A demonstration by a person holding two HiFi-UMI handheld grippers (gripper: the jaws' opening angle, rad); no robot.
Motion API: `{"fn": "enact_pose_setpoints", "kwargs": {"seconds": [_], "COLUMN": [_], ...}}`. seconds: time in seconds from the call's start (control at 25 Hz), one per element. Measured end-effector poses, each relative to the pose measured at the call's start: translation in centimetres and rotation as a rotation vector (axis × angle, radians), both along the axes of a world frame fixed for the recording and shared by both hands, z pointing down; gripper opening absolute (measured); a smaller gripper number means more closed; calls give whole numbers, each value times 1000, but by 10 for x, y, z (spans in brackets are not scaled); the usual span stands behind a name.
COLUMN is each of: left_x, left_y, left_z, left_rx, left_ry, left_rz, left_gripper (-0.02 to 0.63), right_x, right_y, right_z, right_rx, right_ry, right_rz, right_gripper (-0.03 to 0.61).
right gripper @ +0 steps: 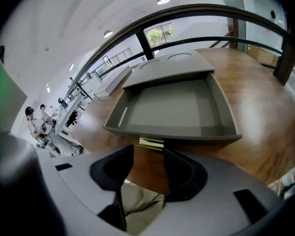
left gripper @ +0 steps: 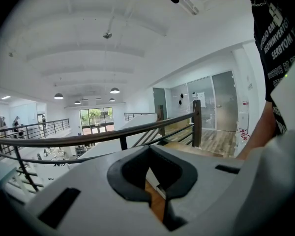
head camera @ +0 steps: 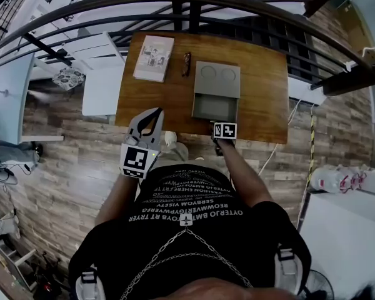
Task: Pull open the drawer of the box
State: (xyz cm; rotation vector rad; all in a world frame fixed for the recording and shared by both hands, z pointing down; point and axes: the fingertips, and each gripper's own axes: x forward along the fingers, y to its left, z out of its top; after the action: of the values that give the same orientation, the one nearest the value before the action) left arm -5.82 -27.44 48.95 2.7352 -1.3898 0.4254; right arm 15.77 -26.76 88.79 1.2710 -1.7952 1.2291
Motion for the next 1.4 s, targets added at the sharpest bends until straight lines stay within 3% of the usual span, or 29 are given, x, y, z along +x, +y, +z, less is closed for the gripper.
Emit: {"fn": "enact_pose_setpoints", "kwargs": {"seconds": [0.08,0.2,0.4,1.4], "left_x": [-1,-1,0,15], "left_y": [3,7,11,22], "left_z": [0,3,6,3], "left_rx": [-4,-14,-18,-10], "left_ry": [0,-5,-13,-11], "left_rz": [-6,-12,-17,-17], "left_gripper": [0,-1,-1,0], "right_x": [-5,-4,1,-1], "right_y": [-1,-6,-9,14], "right_z": [-2,2,5,3], "right_rx": [-1,-17,-45,-64], "right_ry": [-29,-16,-9,-47], "right_rz": [25,48,66,22], "right_gripper": [219,219,160,163]}}
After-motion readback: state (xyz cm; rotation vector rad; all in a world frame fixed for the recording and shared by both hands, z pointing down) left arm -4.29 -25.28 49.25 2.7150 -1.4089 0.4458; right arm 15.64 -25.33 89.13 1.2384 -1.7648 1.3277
